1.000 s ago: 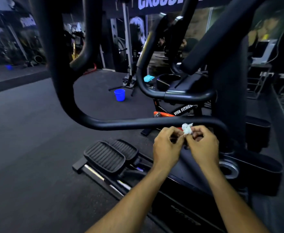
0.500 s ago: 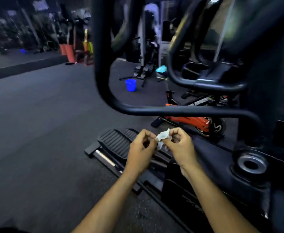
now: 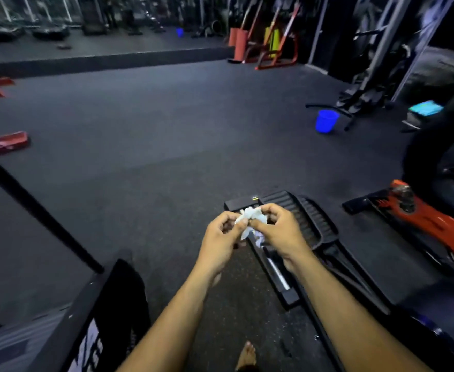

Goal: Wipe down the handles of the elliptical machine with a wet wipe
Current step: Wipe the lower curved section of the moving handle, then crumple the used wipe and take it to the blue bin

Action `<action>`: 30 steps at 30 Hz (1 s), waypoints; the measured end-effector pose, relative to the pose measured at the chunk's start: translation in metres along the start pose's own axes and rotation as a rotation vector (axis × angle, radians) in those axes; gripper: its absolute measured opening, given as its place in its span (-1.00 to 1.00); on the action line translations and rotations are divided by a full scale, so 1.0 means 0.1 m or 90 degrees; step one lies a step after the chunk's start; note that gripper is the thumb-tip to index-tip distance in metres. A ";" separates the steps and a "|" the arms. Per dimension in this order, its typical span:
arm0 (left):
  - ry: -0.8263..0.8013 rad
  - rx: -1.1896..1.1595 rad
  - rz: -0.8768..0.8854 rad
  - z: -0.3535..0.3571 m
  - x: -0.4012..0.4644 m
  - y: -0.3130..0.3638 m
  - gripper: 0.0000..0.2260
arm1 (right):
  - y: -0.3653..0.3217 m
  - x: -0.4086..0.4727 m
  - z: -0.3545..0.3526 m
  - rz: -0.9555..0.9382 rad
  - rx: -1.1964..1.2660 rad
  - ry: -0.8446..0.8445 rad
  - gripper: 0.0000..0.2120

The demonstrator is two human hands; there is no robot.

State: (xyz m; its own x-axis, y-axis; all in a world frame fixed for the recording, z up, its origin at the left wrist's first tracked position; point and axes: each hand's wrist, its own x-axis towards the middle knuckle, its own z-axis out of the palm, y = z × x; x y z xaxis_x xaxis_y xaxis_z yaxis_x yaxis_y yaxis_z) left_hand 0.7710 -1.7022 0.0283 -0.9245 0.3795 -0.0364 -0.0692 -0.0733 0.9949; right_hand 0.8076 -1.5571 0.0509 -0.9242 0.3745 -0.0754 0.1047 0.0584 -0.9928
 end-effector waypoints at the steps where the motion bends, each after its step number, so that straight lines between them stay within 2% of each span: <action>1: 0.010 -0.011 -0.017 -0.13 0.17 -0.03 -0.86 | 0.02 0.21 0.11 0.015 0.016 -0.026 -0.84; 4: 0.049 -0.032 -0.051 -0.40 0.69 -0.09 -0.77 | 0.03 0.79 0.33 0.057 0.090 -0.078 -0.86; 9: 0.108 -0.031 -0.093 -0.70 1.62 0.03 -0.64 | -0.06 1.74 0.65 0.092 0.146 -0.095 -0.84; 16: 0.117 -0.066 -0.110 -1.22 2.84 0.17 -0.86 | -0.06 3.01 1.21 0.098 0.096 -0.058 -0.84; 23: 0.129 -0.083 -0.065 -1.77 4.28 0.04 -0.86 | -0.07 4.37 1.77 0.079 0.056 -0.018 -0.94; 26: 0.108 -0.077 -0.044 -2.01 4.99 0.15 -0.85 | -0.22 5.04 2.00 0.069 0.037 -0.007 -0.93; 30: 0.032 -0.047 -0.040 -2.20 5.80 0.34 -0.94 | -0.41 5.73 2.12 0.075 0.041 0.046 -0.96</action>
State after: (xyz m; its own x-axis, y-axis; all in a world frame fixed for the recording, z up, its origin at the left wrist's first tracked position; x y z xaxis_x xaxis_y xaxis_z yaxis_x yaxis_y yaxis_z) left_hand 0.1502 -1.6879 0.0203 -0.9351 0.3386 -0.1049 -0.1535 -0.1199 0.9808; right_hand 0.1962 -1.5410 0.0291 -0.8775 0.4415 -0.1873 0.1852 -0.0484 -0.9815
